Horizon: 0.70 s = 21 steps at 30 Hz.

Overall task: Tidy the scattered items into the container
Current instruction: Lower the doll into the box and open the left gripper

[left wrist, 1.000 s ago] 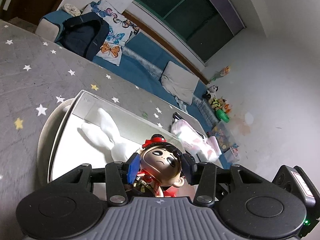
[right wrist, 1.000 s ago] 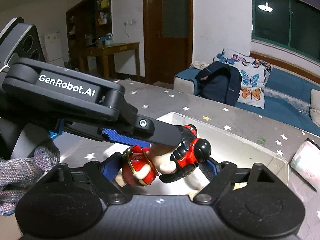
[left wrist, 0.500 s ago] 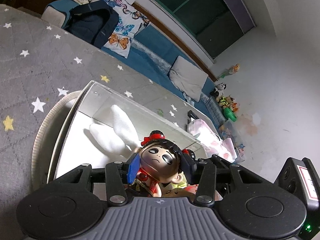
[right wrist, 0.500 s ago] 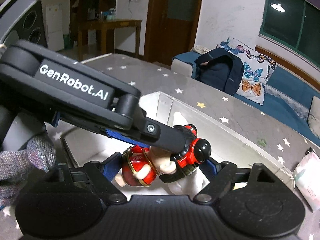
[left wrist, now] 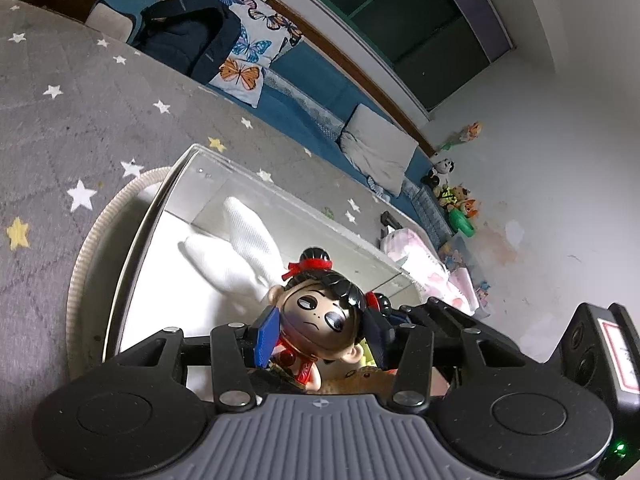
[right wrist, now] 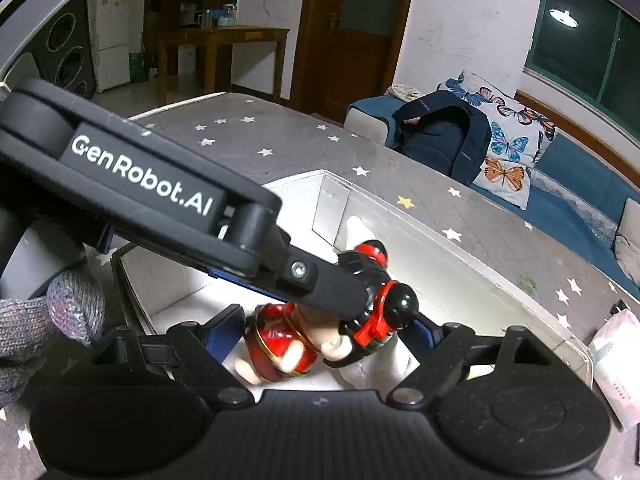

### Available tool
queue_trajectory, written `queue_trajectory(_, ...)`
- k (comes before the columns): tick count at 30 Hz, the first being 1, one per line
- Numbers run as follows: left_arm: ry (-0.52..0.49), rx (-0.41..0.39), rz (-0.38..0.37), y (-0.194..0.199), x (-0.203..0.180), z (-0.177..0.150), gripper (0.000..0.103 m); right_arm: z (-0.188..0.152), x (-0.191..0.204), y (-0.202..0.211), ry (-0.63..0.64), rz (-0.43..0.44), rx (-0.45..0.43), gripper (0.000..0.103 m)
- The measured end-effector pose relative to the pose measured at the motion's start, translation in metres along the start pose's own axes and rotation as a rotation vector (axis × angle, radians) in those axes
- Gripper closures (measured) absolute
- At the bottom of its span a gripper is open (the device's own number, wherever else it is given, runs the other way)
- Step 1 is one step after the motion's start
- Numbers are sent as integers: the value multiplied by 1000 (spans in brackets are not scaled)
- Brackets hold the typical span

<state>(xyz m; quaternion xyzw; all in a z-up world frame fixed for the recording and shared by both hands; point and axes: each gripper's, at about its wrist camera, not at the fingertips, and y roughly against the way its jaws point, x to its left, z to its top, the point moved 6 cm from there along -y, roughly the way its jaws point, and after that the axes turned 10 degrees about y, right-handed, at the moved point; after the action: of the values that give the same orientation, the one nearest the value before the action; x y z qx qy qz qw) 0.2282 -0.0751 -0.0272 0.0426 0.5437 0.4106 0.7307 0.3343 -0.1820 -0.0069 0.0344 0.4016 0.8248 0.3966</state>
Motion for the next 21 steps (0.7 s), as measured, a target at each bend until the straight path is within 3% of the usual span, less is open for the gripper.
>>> queue_trajectory(21, -13, 7, 53, 1, 3, -7, 55, -11, -11, 25, -56, -1, -31, 18)
